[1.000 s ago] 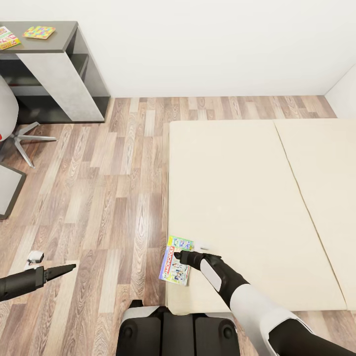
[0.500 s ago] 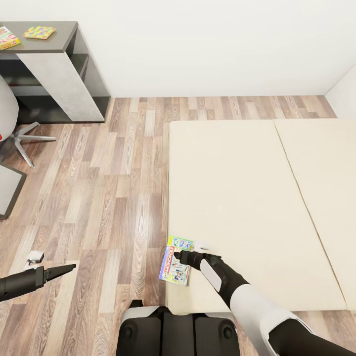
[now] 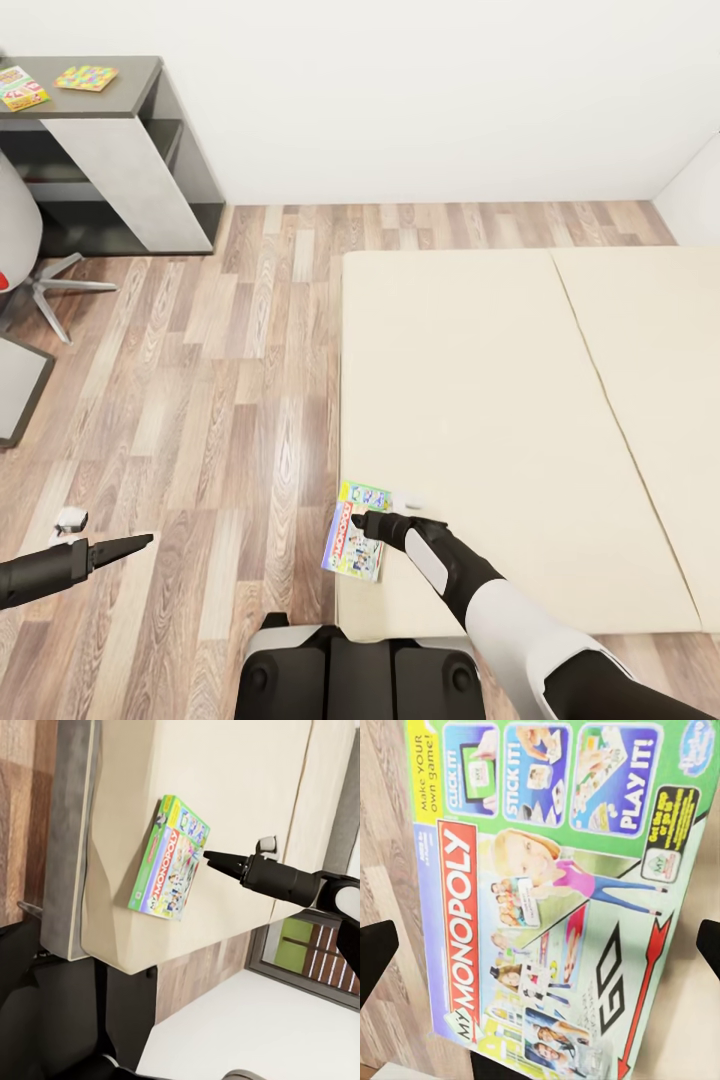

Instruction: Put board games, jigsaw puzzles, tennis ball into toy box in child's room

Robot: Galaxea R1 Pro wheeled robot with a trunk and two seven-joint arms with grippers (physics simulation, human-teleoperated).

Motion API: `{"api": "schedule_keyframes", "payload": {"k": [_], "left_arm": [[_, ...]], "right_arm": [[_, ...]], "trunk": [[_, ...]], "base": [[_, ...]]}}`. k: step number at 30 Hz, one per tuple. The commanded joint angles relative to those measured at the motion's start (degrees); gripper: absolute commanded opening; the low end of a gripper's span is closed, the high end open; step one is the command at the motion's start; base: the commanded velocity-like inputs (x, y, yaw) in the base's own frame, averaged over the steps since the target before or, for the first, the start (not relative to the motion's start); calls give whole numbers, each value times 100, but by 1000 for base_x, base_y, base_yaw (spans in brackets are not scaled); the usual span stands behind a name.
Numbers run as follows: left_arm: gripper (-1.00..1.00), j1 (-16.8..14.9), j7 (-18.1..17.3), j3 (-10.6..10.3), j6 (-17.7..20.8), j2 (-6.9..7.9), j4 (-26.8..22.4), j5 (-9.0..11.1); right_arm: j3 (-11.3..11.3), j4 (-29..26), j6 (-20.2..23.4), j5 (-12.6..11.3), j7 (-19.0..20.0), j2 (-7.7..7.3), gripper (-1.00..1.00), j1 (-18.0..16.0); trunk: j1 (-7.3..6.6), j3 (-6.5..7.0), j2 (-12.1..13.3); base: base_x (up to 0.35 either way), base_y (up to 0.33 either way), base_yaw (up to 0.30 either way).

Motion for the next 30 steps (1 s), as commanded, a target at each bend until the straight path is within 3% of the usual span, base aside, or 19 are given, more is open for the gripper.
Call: {"api": "schedule_keyframes", "payload": {"k": [1,11,30], "left_arm": [[100,-3,-46,9,60,2,-5,-52],[100,-3,-46,9,59,4,-5,-41],[100,-3,-46,-7,62,-5,-5,-27]], "right_arm": [[5,-2,19,4,5,0,100,0],[5,-65,19,0,11,0,100,8],[-11,-698,98,-16,65,0,100,113]], "trunk": [[4,3,-8],[4,96,-8],[4,273,-8]], "base": [[0,0,0],[0,0,0],[0,0,0]]}}
